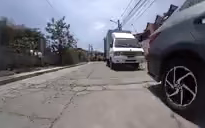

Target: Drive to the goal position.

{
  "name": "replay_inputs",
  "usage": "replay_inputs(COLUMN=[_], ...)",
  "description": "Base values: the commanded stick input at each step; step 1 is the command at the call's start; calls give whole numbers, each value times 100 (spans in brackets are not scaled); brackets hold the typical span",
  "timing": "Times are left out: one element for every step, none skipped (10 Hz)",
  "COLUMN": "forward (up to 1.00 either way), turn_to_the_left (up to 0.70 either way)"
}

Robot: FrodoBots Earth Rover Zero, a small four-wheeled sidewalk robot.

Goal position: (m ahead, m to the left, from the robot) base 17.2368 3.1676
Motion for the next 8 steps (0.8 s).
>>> replay_inputs(forward=[70,70,70,70,70,70,70,70], turn_to_the_left=[0,0,0,0,0,0,0,0])
